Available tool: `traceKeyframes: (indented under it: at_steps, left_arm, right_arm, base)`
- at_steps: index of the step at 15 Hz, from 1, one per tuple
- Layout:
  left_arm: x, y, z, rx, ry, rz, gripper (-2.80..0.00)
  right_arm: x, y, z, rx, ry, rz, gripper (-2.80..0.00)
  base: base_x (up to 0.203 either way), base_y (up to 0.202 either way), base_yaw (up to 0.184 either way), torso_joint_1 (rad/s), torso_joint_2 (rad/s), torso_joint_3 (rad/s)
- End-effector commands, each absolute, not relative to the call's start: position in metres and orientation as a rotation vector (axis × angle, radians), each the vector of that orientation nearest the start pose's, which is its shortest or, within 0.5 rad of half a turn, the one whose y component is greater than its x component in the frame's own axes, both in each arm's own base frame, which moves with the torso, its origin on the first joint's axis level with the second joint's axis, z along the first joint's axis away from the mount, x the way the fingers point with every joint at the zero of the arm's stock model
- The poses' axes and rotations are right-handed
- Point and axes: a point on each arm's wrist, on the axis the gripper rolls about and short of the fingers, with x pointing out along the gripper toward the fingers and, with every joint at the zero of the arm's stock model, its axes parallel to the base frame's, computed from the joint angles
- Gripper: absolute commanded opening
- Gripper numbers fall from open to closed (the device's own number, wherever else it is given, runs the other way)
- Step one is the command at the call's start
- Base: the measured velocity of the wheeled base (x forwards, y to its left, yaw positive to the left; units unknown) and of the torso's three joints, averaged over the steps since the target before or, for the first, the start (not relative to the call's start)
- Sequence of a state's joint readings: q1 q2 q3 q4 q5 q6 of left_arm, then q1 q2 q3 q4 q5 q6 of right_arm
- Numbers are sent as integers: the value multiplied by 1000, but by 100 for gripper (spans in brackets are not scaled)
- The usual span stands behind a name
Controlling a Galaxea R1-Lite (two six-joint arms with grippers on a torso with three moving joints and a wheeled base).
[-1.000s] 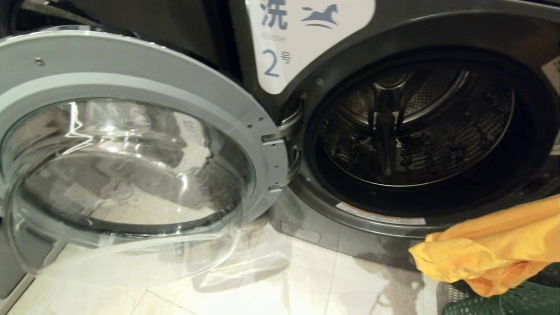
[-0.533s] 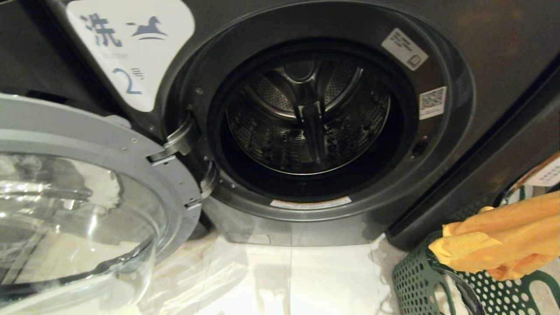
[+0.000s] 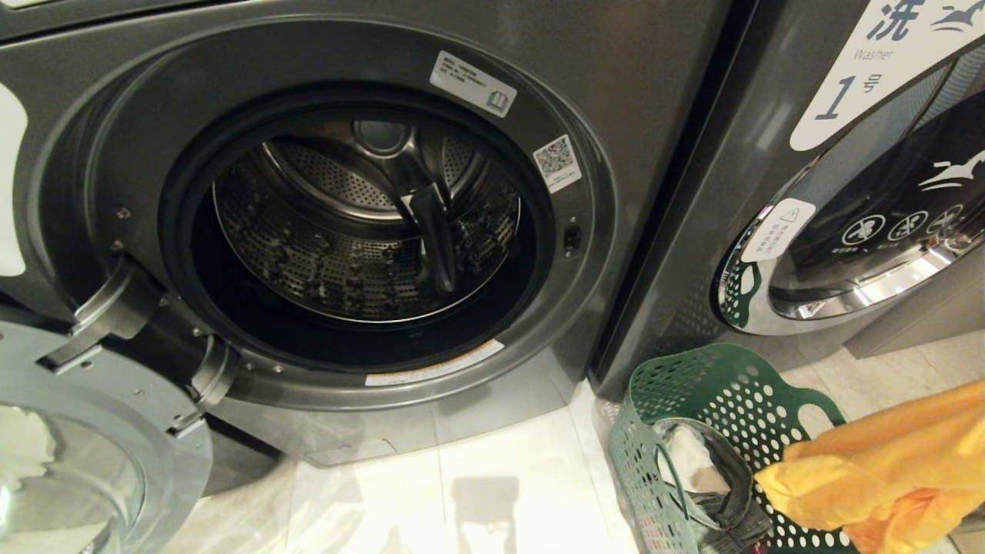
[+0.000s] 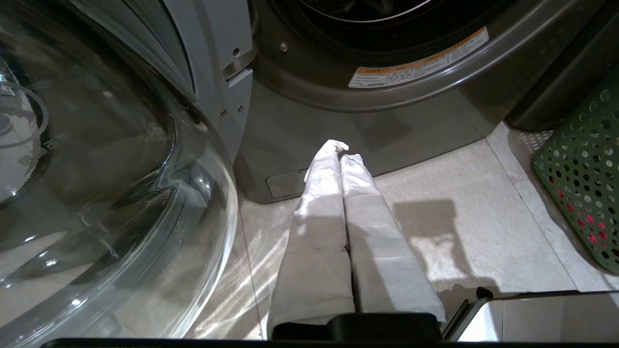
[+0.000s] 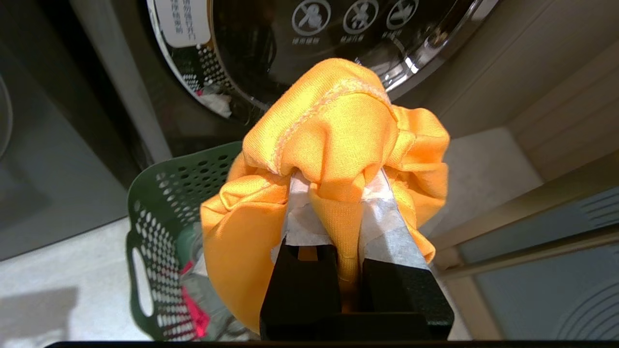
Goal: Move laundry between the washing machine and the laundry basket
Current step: Pick a cloth and place it into the basket
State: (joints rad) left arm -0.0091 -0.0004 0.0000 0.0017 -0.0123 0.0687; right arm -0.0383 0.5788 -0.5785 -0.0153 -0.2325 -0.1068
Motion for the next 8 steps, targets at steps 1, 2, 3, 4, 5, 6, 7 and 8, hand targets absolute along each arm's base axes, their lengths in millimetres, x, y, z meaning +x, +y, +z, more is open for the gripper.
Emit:
traceKeyframes:
  at_steps: [1,2,3,4,5,6,7,8]
  left_arm:
    - [-23,0,75,69,-1,-21,-280]
    - [-23,0,75,69,-1,-21,-280]
    - [-23,0,75,69,-2,-21,-280]
    - [-23,0,75,69,-2,-21,-280]
    - [-23,0,75,69,-1,-21,-280]
    - [-23,0,75,69,-2,-21,-280]
    - [-23,0,75,69,-1,-21,-280]
    - [-23,0,75,69,-1,-21,-280]
  right_arm:
    - [37,-7,235,-81,55,-269,-280]
    - [41,-7,228,-66,87,-265,-280]
    - [45,-7,223,-47,115,-265,-280]
    - [48,-7,220,-27,133,-264,-280]
    - [51,-7,218,-4,149,-262,-280]
    - [55,-7,217,12,164,-262,-280]
    - [59,-7,214,19,183,-265,-280]
    - [64,-7,211,24,205,-266,-280]
  base:
    - [0,0,0,0,0,0]
    - [0,0,0,0,0,0]
    - [0,0,0,0,0,0]
    - [0,0,0,0,0,0]
    - [0,0,0,0,0,0]
    - [0,0,0,0,0,0]
    - [0,0,0,0,0,0]
    - [0,0,0,0,0,0]
